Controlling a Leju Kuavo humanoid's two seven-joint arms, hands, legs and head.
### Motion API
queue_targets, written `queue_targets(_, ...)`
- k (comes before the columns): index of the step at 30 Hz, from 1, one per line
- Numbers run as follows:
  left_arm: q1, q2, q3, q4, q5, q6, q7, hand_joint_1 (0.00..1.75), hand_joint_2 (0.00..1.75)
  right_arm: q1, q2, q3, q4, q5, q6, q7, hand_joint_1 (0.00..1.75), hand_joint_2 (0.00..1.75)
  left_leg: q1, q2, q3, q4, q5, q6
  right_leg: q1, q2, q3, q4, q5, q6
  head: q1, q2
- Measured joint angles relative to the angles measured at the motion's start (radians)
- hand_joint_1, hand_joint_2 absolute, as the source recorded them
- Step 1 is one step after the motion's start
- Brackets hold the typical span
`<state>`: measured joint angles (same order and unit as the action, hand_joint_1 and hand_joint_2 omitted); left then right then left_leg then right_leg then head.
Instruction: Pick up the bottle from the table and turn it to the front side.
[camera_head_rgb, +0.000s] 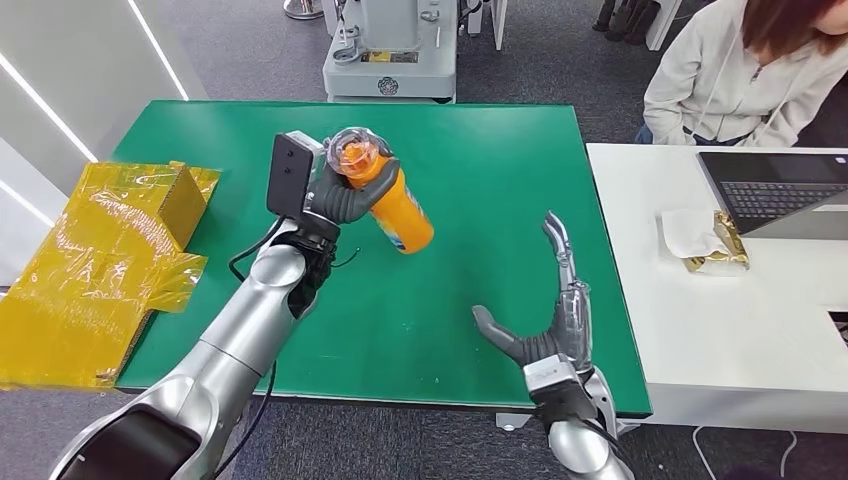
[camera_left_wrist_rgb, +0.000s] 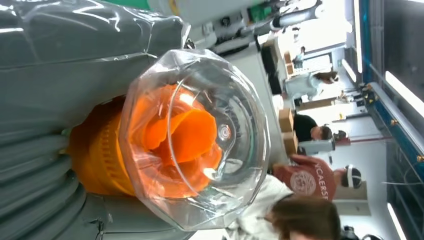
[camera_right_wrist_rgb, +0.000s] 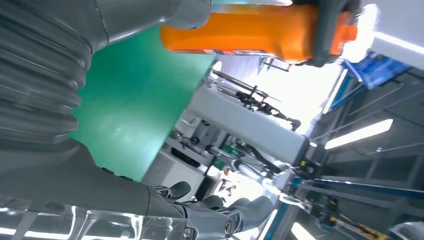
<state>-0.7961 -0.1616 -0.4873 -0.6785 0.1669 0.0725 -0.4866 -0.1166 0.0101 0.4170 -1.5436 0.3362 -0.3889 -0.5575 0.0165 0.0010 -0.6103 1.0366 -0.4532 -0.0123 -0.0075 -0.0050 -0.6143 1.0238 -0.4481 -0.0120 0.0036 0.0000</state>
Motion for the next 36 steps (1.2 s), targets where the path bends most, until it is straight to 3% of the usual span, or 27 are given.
queue_targets(17, -0.009, 0.013, 0.007, 0.03, -0.027, 0.035, -0.019, 1.69, 1.75, 0.027, -0.013, 0.041, -0.075, 0.001, -0.005, -0.003, 0.0, 1.75, 0.0, 0.0, 0.0, 0.0, 0.0, 0.0, 0.0, 0.0, 0.0, 0.0, 0.0, 0.0, 0.0, 0.0)
queue_targets(22, -0.009, 0.014, 0.007, 0.03, -0.044, 0.05, -0.024, 1.54, 1.75, 0.028, -0.014, 0.043, -0.075, 0.001, -0.005, -0.005, 0.0, 1.75, 0.0, 0.0, 0.0, 0.0, 0.0, 0.0, 0.0, 0.0, 0.0, 0.0, 0.0, 0.0, 0.0, 0.0)
queue_targets(24, -0.01, 0.022, 0.006, 0.031, -0.133, 0.141, -0.05, 1.52, 1.75, 0.028, -0.014, 0.048, -0.077, 0.005, -0.005, -0.013, 0.0, 1.75, 0.0, 0.001, 0.0, 0.0, 0.0, 0.0, 0.0, 0.001, 0.0, 0.0, 0.0, 0.0, 0.0, 0.0)
queue_targets(26, -0.015, 0.04, 0.005, 0.031, -0.277, 0.292, -0.079, 1.5, 1.75, 0.028, -0.015, 0.055, -0.083, 0.01, -0.004, -0.02, 0.0, 1.75, 0.0, 0.002, 0.0, 0.0, 0.0, 0.0, 0.0, 0.002, 0.0, 0.0, 0.0, 0.0, 0.0, 0.0)
queue_targets(29, -0.033, 0.081, 0.005, 0.03, -0.484, 0.449, -0.062, 1.55, 1.75, 0.028, -0.02, 0.064, -0.099, 0.006, -0.003, -0.022, 0.0, 1.75, 0.001, 0.002, 0.0, 0.0, 0.0, 0.0, 0.0, 0.002, 0.0, 0.0, 0.0, 0.0, 0.0, 0.0)
queue_targets(36, -0.092, 0.155, 0.008, 0.036, -0.769, 0.528, 0.004, 1.6, 1.75, 0.03, -0.035, 0.07, -0.117, -0.006, -0.014, -0.023, 0.0, 1.75, 0.001, 0.001, 0.0, 0.0, 0.001, -0.001, 0.001, 0.001, 0.0, 0.0, 0.0, 0.0, 0.0, 0.0)
